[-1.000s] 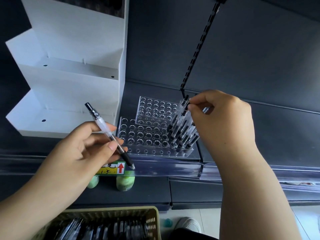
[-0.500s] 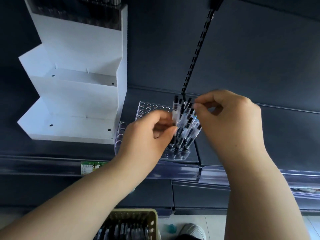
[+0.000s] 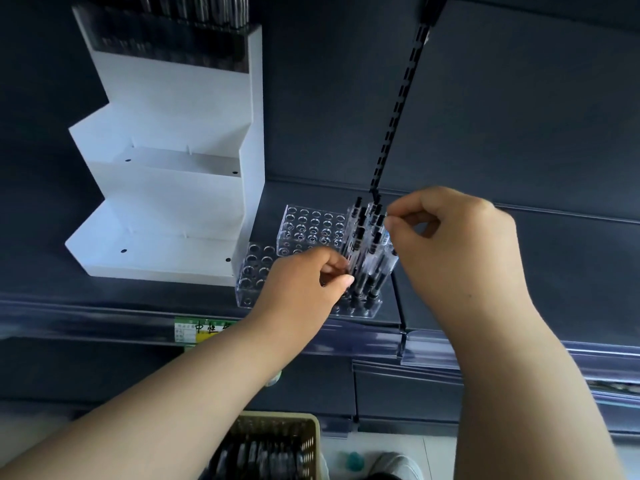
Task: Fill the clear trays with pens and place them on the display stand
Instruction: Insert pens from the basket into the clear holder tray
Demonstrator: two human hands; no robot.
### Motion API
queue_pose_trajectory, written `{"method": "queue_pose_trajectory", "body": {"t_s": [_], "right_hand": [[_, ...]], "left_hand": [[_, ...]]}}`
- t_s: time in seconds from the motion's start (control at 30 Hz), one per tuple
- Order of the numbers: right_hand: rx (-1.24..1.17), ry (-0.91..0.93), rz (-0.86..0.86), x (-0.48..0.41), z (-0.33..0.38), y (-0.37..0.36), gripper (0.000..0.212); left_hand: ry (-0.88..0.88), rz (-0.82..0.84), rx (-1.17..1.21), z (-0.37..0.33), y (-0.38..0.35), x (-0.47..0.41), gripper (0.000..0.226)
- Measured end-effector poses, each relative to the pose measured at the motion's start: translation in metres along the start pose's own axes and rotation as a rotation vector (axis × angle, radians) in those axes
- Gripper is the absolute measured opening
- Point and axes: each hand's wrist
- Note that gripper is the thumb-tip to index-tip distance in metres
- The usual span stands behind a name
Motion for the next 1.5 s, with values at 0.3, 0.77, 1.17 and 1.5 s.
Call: {"method": "queue_pose_trajectory", "body": {"t_s": [0.3, 0.77, 1.17, 1.5], "right_hand": [[0.012, 0.045, -0.005, 0.010, 0.004, -0.004, 0.007], [0.098, 0.106, 0.250, 0.107, 0.025, -0.062, 0.017], [0.383, -0.171, 0.887, 0.199, 0.027, -0.156, 0.023], [0.225, -0.303, 1.020, 0.210, 0.027, -0.193, 0.022]], "left_hand": [[0.002, -0.010, -0.149, 0.006, 0.018, 0.019, 0.022], [-0.202, 0.072, -0.750, 0.053, 0.057, 0.155, 0.038], [0.317, 0.267, -0.572, 0.135, 0.033, 0.230, 0.033], [0.556, 0.377, -0.471, 0.168, 0.013, 0.230, 0.020]]}}
Point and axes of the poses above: each hand's wrist, its own x-axis away from the middle knuckle, its own y-axis out of the back of the hand, z = x × y, and after that the axes turned 11 degrees about z, right-handed
